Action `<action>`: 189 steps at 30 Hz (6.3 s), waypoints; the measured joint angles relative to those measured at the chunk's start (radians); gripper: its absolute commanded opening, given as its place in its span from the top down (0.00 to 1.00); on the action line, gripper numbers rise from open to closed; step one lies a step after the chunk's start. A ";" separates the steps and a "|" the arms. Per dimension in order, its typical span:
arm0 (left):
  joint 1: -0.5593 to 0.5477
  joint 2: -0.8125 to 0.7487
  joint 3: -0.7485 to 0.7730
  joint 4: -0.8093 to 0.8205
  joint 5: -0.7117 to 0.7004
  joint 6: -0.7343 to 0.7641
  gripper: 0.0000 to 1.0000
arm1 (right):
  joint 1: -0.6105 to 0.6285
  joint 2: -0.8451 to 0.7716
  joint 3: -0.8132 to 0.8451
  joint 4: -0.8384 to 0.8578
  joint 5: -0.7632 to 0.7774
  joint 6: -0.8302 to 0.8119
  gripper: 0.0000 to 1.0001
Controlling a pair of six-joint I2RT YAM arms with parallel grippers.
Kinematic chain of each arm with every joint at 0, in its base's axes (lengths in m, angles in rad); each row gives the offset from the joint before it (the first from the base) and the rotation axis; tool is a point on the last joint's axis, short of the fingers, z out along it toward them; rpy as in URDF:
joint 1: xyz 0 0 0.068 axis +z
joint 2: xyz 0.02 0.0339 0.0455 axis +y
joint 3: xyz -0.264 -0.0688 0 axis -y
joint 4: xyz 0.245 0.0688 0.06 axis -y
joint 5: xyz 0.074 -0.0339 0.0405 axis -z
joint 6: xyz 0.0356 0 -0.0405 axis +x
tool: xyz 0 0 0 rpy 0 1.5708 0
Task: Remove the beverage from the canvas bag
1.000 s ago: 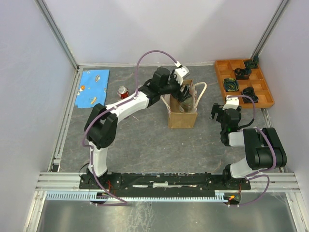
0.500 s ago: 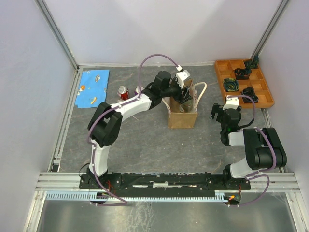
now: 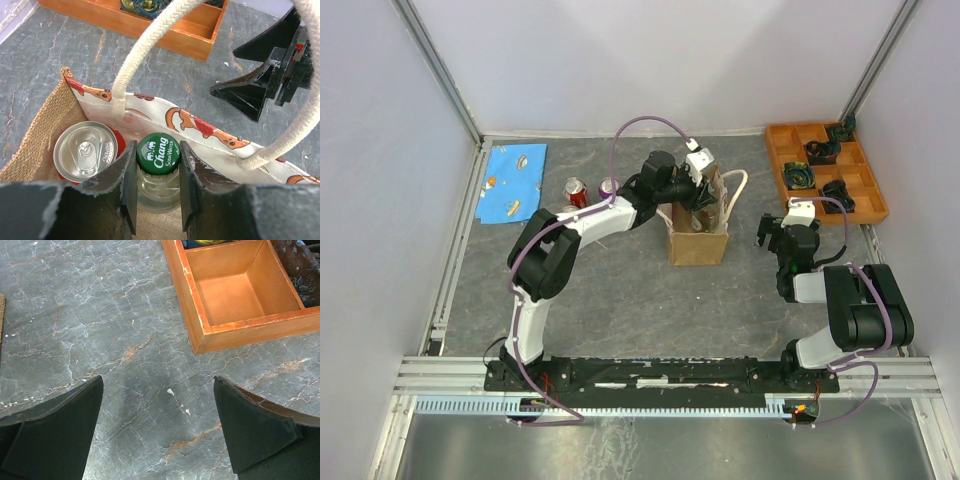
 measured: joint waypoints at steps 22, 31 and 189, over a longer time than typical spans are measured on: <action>-0.003 0.003 -0.002 0.048 0.034 -0.043 0.84 | 0.000 0.000 0.000 0.000 0.000 0.000 0.01; -0.002 0.015 -0.004 0.083 0.047 -0.048 0.97 | 0.000 0.000 0.000 0.000 0.000 0.000 0.01; -0.007 0.060 0.353 -0.496 -0.174 -0.027 0.32 | 0.000 0.000 0.000 0.000 0.000 0.000 0.01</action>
